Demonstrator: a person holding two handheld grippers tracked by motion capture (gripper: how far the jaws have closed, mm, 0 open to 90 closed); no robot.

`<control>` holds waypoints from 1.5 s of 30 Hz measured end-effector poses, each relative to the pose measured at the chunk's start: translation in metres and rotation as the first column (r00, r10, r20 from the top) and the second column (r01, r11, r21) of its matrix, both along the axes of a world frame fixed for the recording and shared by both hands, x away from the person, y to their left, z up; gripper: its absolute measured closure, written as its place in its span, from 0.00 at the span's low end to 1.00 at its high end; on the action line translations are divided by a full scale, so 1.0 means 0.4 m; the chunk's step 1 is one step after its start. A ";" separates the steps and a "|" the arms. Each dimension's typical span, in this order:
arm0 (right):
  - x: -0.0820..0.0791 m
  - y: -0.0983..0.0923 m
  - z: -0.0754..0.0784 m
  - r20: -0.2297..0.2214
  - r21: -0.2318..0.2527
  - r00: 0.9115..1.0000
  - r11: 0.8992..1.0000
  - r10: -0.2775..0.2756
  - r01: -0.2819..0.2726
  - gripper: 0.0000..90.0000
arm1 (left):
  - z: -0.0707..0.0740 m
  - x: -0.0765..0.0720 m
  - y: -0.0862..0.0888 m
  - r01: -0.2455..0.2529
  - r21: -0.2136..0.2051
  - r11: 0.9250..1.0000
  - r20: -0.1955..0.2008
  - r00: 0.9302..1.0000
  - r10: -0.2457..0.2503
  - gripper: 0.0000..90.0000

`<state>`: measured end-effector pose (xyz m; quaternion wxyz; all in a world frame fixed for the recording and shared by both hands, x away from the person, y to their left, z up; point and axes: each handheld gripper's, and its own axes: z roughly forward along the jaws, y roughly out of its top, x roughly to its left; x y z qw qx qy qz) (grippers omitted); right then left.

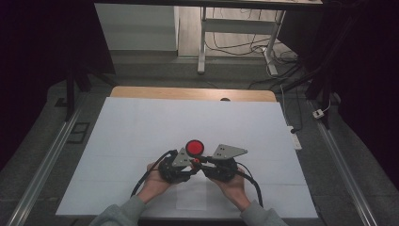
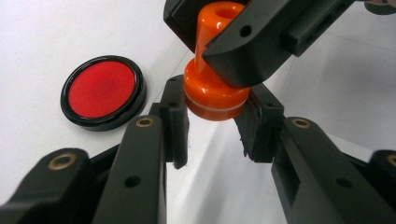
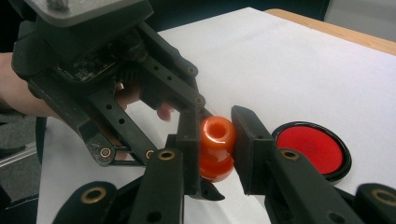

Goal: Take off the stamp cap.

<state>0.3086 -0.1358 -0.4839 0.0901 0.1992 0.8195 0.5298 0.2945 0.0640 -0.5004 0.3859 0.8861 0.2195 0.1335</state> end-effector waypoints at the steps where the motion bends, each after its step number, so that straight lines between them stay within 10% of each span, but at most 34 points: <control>1: 0.000 0.000 0.000 0.000 0.000 1.000 1.000 0.000 0.000 0.81 | 0.000 0.000 0.000 0.001 0.000 1.000 0.000 1.000 -0.001 0.72; 6: -0.002 0.001 0.000 0.004 -0.006 1.000 1.000 -0.002 0.002 0.81 | 0.000 0.000 0.002 0.003 -0.002 1.000 0.003 1.000 -0.003 0.72; 8: -0.006 -0.005 0.003 0.035 0.030 0.999 0.999 -0.036 0.035 0.81 | -0.026 0.006 -0.003 -0.034 0.150 0.988 0.011 0.999 0.033 0.72; 9: -0.004 -0.020 0.020 0.040 0.072 0.997 0.996 -0.064 0.061 0.81 | -0.026 0.006 -0.003 -0.034 0.150 0.988 0.011 0.999 0.033 0.72; 10: 0.001 -0.038 0.041 0.054 0.101 0.995 0.992 -0.083 0.077 0.81 | -0.058 0.022 0.025 -0.051 0.004 0.999 -0.122 0.991 0.051 0.72; 15: -0.003 -0.059 0.044 0.080 0.056 0.994 0.996 -0.070 0.066 0.81 | 0.001 0.005 0.022 -0.040 -0.011 0.999 -0.023 0.999 0.040 0.72; 45: 0.011 -0.081 0.058 0.066 0.094 0.995 0.993 -0.079 0.073 0.80 | 0.026 -0.014 0.156 -0.105 -0.129 0.986 -0.022 0.994 0.103 0.72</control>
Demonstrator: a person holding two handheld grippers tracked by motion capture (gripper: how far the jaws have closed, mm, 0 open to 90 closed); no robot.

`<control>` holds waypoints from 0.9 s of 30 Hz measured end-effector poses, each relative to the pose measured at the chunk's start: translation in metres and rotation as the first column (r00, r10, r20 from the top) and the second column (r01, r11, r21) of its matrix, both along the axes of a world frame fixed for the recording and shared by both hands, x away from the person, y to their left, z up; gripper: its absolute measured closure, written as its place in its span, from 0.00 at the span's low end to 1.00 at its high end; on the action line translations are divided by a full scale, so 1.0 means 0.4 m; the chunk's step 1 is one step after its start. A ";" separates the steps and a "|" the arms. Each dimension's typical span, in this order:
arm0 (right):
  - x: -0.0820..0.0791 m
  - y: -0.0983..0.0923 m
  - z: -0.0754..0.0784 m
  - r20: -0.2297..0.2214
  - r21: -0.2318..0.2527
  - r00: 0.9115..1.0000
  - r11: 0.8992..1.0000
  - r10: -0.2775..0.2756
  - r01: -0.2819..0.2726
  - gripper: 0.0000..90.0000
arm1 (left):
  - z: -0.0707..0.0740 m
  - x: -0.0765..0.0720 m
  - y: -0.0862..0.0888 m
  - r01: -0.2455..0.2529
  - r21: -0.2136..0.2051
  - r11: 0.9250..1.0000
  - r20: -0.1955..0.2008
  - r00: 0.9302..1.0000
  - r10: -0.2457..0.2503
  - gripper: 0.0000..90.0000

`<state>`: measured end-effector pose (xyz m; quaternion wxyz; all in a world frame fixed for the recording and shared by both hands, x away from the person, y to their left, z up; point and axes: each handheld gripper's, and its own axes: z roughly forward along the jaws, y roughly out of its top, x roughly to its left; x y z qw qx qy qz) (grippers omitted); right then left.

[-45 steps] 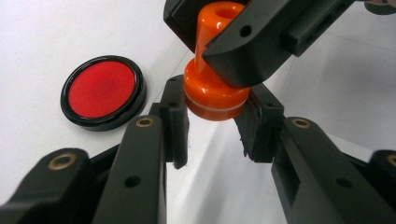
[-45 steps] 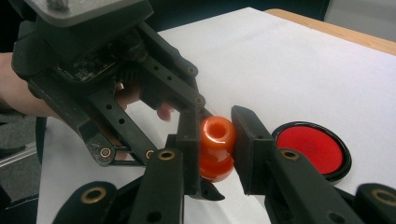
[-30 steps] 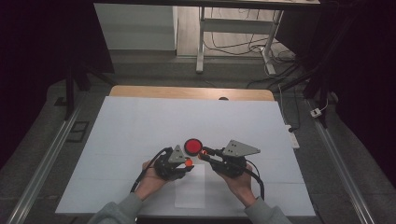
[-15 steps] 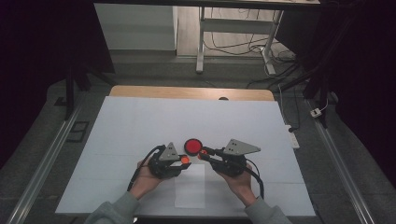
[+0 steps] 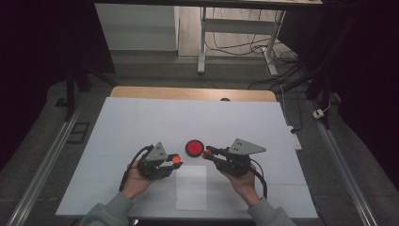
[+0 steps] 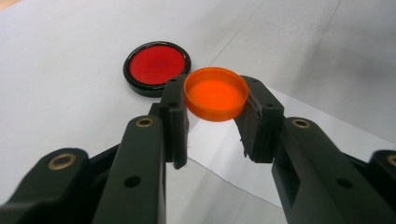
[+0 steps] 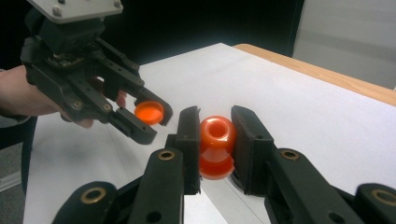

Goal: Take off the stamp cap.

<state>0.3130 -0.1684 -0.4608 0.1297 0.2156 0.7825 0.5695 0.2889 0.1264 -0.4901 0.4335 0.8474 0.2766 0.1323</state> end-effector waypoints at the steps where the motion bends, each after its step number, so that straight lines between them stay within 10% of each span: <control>1: 0.000 0.000 0.000 0.001 -0.001 1.000 1.000 -0.001 0.001 0.80 | 0.001 -0.001 0.005 -0.002 -0.003 1.000 0.000 1.000 0.002 0.72; 27: 0.007 -0.035 0.020 0.031 0.021 0.998 0.998 -0.056 0.055 0.80 | -0.014 -0.069 0.163 -0.101 -0.024 0.995 0.008 0.995 0.101 0.72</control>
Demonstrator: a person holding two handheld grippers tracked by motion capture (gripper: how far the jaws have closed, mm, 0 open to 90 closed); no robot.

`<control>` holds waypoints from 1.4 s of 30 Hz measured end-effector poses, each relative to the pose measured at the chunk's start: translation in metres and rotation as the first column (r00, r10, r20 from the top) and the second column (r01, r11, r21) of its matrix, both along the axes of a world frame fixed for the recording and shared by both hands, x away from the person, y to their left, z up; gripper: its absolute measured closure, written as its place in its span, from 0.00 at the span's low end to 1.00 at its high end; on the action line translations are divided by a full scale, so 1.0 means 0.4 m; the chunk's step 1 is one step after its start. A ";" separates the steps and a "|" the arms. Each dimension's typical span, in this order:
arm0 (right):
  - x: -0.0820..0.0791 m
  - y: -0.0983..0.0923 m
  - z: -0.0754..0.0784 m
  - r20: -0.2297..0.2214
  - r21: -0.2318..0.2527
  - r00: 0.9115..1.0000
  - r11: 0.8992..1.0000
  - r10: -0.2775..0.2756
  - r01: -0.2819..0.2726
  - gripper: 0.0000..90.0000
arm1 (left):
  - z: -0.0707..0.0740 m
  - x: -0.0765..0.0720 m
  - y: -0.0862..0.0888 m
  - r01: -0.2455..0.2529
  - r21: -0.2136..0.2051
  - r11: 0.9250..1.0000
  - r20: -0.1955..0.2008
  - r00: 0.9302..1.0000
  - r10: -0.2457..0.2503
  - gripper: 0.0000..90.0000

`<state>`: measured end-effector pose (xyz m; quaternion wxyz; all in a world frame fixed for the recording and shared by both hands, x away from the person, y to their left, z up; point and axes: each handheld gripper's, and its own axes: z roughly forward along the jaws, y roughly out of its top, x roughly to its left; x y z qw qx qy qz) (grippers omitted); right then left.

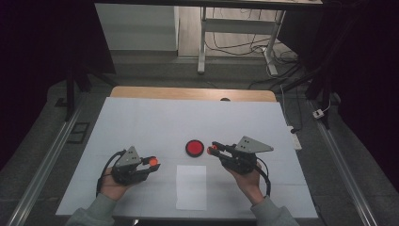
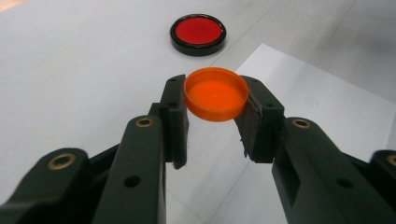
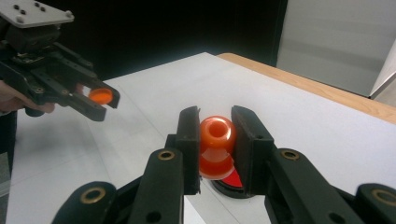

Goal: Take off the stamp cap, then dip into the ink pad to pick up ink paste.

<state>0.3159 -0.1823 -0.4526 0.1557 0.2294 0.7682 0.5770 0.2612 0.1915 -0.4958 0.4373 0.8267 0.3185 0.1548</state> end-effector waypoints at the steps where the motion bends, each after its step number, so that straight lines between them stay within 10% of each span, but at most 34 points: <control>1: 0.001 -0.001 0.000 0.001 0.002 1.000 1.000 -0.003 0.003 0.80 | -0.001 -0.003 0.006 -0.004 -0.001 1.000 -0.002 1.000 0.004 0.72; 15: 0.007 -0.009 0.000 0.003 0.000 1.000 1.000 -0.020 0.020 0.80 | -0.027 -0.037 0.081 -0.065 -0.025 0.998 -0.034 0.997 0.064 0.72; 42: 0.008 -0.006 0.001 0.010 0.002 1.000 1.000 -0.018 0.018 0.80 | -0.028 -0.030 0.070 -0.066 -0.025 0.998 -0.037 0.997 0.065 0.72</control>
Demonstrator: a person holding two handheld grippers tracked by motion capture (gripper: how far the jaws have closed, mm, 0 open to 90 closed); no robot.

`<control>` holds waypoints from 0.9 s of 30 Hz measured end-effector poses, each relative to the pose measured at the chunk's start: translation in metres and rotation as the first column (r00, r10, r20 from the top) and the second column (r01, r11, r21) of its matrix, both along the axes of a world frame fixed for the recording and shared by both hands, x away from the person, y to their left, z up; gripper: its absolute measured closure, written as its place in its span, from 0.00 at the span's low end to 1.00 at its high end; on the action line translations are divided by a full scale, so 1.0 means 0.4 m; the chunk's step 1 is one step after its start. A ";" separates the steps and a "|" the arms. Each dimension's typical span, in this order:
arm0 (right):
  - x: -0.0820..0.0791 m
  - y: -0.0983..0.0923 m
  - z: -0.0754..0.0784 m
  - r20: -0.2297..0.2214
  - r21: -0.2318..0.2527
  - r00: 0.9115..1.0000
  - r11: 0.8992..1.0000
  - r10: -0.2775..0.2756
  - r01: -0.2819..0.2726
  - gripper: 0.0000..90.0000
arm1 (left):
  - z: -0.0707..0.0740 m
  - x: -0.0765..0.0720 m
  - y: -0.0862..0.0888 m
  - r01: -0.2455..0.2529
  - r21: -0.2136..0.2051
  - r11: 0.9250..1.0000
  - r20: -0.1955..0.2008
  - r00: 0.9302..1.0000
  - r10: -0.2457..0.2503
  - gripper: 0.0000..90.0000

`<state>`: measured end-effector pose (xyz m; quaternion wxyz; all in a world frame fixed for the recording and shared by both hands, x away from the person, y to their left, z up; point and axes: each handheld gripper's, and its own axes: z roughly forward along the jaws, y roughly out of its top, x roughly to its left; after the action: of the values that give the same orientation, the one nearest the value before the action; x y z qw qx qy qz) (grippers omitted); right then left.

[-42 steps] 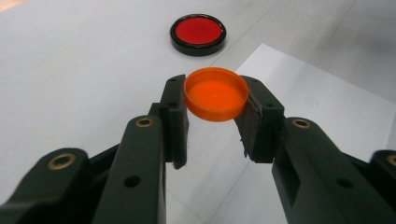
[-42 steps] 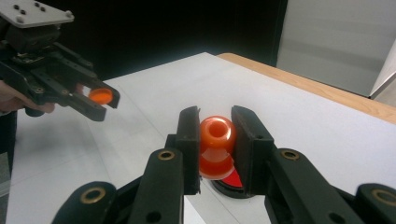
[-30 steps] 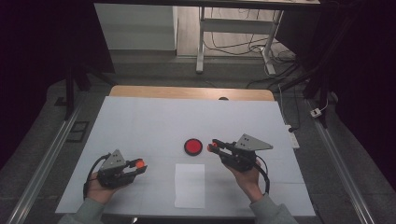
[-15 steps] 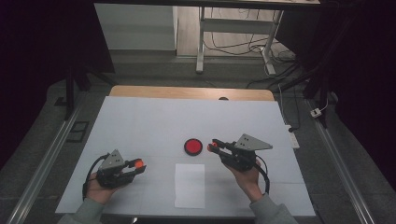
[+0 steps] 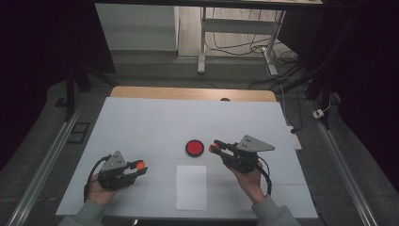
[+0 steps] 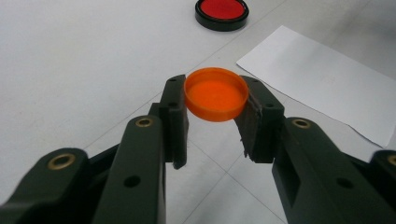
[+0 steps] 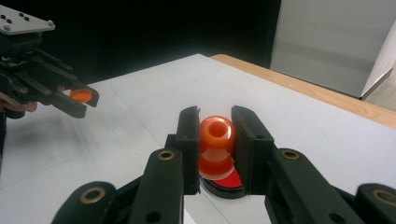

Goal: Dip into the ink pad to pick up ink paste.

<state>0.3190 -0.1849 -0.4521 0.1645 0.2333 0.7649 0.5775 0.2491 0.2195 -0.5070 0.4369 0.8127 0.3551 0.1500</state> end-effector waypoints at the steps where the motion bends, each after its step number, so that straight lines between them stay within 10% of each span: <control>1: 0.000 0.001 0.001 0.000 -0.003 1.000 1.000 -0.001 0.001 0.80 | 0.000 0.000 0.000 -0.001 0.000 1.000 0.001 1.000 0.001 0.72; 27: 0.052 0.044 -0.034 -0.043 -0.031 0.999 1.000 -0.004 0.003 0.80 | -0.005 0.005 -0.008 0.004 0.012 1.000 -0.003 1.000 -0.004 0.72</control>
<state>0.3398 -0.1673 -0.4657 0.1528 0.2444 0.7765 0.5603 0.2510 0.2163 -0.5090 0.4317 0.8163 0.3533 0.1498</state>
